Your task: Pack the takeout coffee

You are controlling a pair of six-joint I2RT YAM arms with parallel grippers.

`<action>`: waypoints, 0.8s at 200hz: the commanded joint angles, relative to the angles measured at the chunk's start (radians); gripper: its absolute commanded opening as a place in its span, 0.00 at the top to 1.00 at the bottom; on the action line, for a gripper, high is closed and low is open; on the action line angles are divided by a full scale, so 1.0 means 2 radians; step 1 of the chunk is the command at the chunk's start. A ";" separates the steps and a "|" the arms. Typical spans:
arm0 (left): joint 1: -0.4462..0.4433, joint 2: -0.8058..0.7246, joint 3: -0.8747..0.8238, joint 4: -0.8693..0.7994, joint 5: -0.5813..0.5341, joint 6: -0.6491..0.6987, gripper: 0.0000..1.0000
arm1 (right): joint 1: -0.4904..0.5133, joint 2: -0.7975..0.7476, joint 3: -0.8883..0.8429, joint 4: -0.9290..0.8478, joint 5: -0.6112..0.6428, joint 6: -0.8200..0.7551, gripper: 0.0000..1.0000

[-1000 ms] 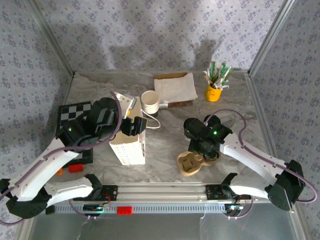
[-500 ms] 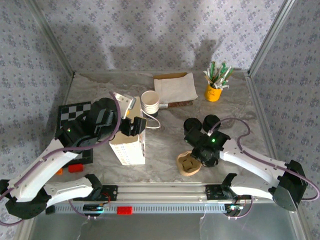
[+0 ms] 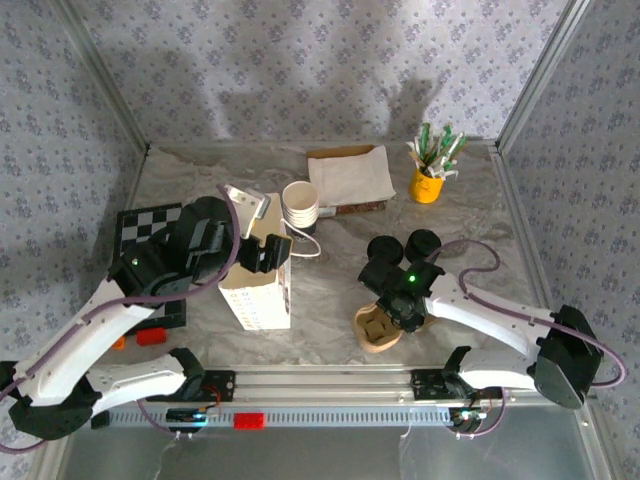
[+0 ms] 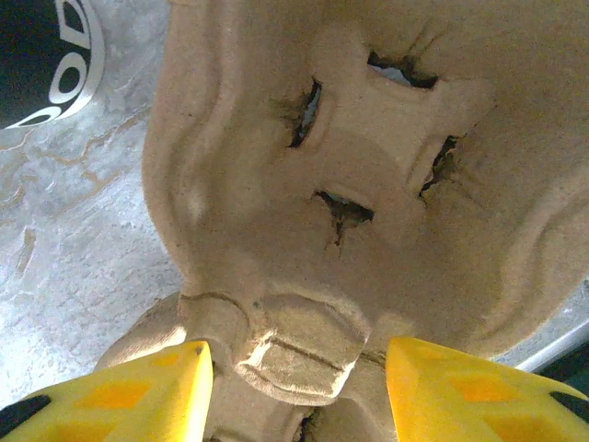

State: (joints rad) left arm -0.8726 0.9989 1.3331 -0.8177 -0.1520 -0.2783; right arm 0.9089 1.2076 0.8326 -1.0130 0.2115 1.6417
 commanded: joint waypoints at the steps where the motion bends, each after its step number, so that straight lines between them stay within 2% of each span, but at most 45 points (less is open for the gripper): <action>1: -0.003 -0.010 -0.002 -0.005 -0.011 0.011 0.15 | 0.003 0.004 0.008 -0.018 0.024 0.031 0.47; 90: -0.002 -0.005 -0.002 -0.006 -0.015 0.013 0.14 | -0.001 0.020 -0.011 -0.004 0.000 0.023 0.50; 160: 0.000 -0.003 0.001 -0.011 -0.026 0.007 0.12 | -0.035 0.014 -0.009 -0.005 -0.016 -0.069 0.61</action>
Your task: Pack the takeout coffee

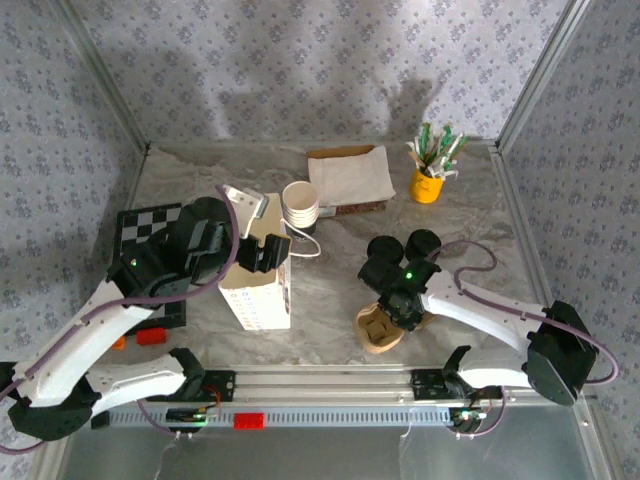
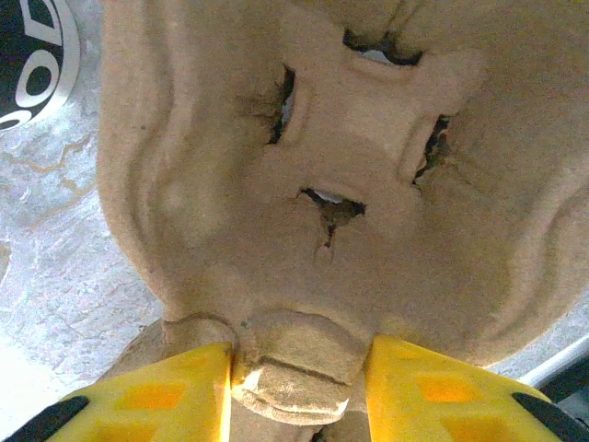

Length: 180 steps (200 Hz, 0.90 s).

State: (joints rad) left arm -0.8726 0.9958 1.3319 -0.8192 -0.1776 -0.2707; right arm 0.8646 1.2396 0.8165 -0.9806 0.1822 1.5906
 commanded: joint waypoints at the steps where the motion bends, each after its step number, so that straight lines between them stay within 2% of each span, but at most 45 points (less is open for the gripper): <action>1: 0.000 -0.002 0.002 -0.010 -0.013 0.003 0.12 | -0.014 -0.002 -0.001 -0.021 -0.001 -0.045 0.61; 44: 0.004 0.000 0.002 -0.014 -0.015 -0.008 0.11 | -0.057 -0.025 -0.001 -0.026 -0.026 -0.165 0.65; 85: 0.008 0.003 0.004 -0.015 -0.014 -0.015 0.11 | -0.147 -0.055 -0.011 -0.041 -0.095 -0.317 0.64; 105: 0.009 0.004 0.005 -0.016 -0.014 -0.018 0.10 | -0.177 -0.058 -0.007 -0.061 -0.104 -0.368 0.64; 119: 0.011 0.006 0.008 -0.017 -0.014 -0.020 0.10 | -0.189 -0.060 0.005 -0.078 -0.090 -0.394 0.64; 146: 0.012 0.007 0.009 -0.020 -0.015 -0.020 0.10 | -0.195 -0.059 0.001 -0.060 -0.105 -0.428 0.62; 180: 0.018 0.007 0.009 -0.022 -0.014 -0.020 0.10 | -0.186 -0.053 0.006 -0.061 -0.102 -0.423 0.51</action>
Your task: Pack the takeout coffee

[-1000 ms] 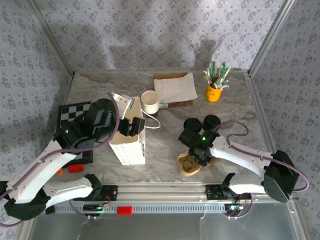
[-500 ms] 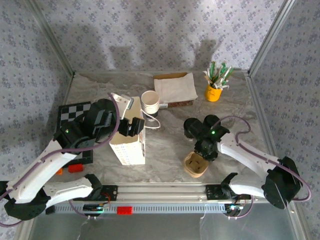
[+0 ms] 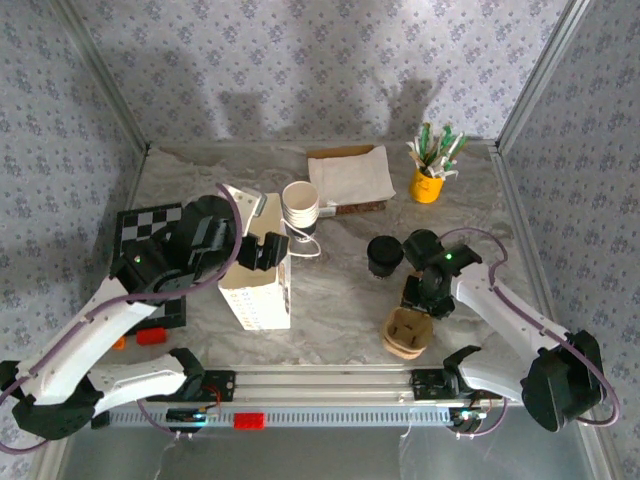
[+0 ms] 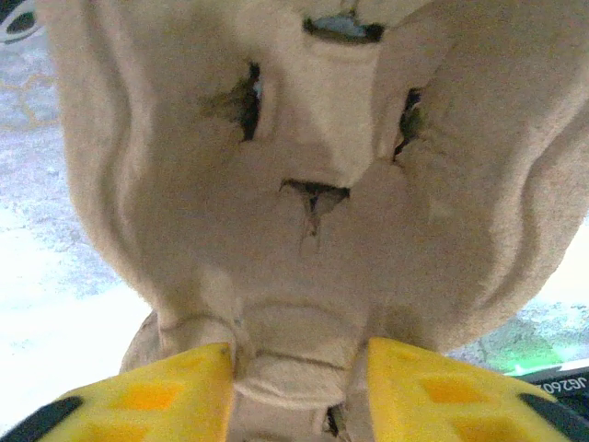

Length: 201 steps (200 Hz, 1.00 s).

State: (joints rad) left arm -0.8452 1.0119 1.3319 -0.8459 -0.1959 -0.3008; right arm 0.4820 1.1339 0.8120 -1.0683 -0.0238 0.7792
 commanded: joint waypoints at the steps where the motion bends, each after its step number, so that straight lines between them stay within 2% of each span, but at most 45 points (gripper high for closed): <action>1: 0.005 -0.002 0.010 -0.009 -0.005 -0.005 0.10 | 0.005 0.000 0.008 -0.017 0.002 -0.018 0.50; 27: 0.009 -0.004 0.013 -0.012 -0.005 -0.005 0.10 | 0.015 -0.014 0.018 -0.028 0.017 0.048 0.41; 57: 0.011 -0.008 0.014 -0.010 0.004 -0.011 0.09 | 0.053 -0.029 0.014 -0.016 0.038 0.126 0.40; 74: 0.011 -0.009 0.014 -0.009 0.013 -0.015 0.09 | 0.054 -0.024 0.004 -0.017 0.032 0.142 0.41; 96: 0.012 -0.009 0.016 -0.013 0.015 -0.014 0.09 | 0.059 -0.016 -0.011 0.005 0.031 0.143 0.43; 125: 0.014 -0.011 0.016 -0.014 0.015 -0.020 0.09 | 0.067 -0.026 -0.011 0.000 0.060 0.159 0.43; 166: 0.016 -0.009 0.016 -0.009 0.025 -0.026 0.09 | 0.062 -0.028 -0.020 -0.003 0.060 0.157 0.44; 201: 0.016 0.000 0.023 -0.010 0.039 -0.024 0.07 | 0.061 -0.025 -0.037 0.035 0.040 0.148 0.47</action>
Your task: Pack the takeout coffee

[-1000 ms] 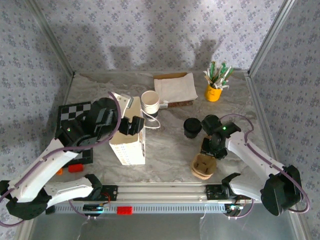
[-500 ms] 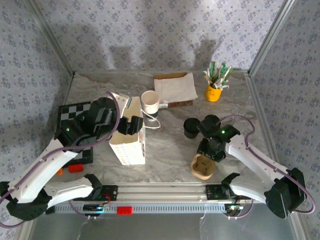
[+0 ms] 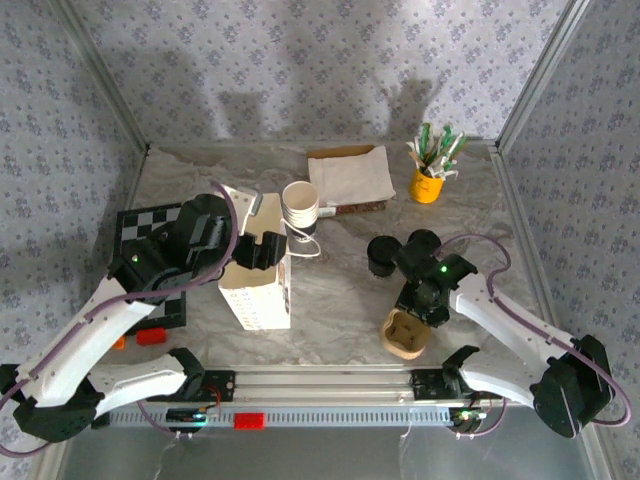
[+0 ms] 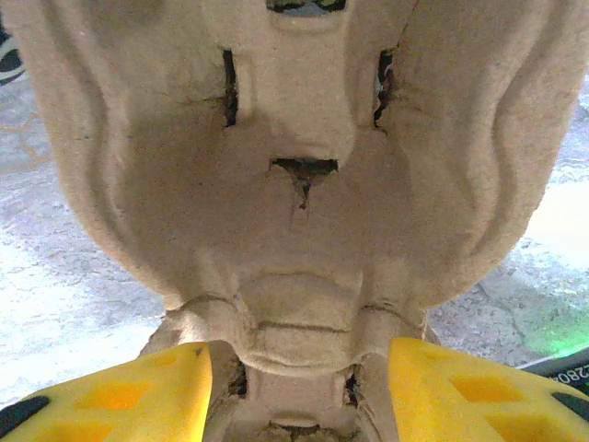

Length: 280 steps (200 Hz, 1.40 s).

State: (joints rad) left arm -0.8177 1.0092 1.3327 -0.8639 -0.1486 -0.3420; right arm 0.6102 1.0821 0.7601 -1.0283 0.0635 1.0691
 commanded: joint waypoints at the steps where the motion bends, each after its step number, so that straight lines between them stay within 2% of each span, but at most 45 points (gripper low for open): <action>1: 0.002 0.002 0.022 -0.001 0.016 -0.003 0.07 | -0.003 0.000 -0.012 0.015 -0.006 0.002 0.47; 28: 0.002 0.004 0.023 -0.001 0.020 -0.004 0.07 | -0.006 0.000 -0.016 0.025 -0.006 -0.003 0.53; 61: 0.002 0.006 0.022 0.001 0.020 -0.003 0.06 | -0.015 -0.004 -0.027 0.028 -0.007 -0.008 0.54; 82: 0.003 0.008 0.023 -0.001 0.019 -0.001 0.06 | -0.019 -0.011 -0.028 0.028 -0.008 -0.011 0.60; 122: 0.004 0.010 0.025 0.002 0.020 0.000 0.06 | -0.019 -0.023 0.002 0.001 0.004 -0.026 0.65; 184: 0.005 0.010 0.035 -0.004 0.015 0.003 0.05 | -0.029 -0.048 0.050 -0.070 -0.005 -0.074 0.65; 221: 0.006 0.008 0.034 -0.008 0.011 0.002 0.05 | -0.048 -0.036 0.079 -0.094 -0.031 -0.147 0.65; 280: 0.007 0.003 0.032 -0.012 0.006 0.000 0.05 | -0.066 -0.016 0.050 -0.055 -0.077 -0.175 0.66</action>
State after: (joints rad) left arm -0.8112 1.0359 1.3663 -0.8696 -0.1211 -0.3420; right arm 0.4847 1.0336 0.8886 -1.1484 -0.0410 0.7616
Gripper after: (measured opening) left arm 0.948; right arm 0.346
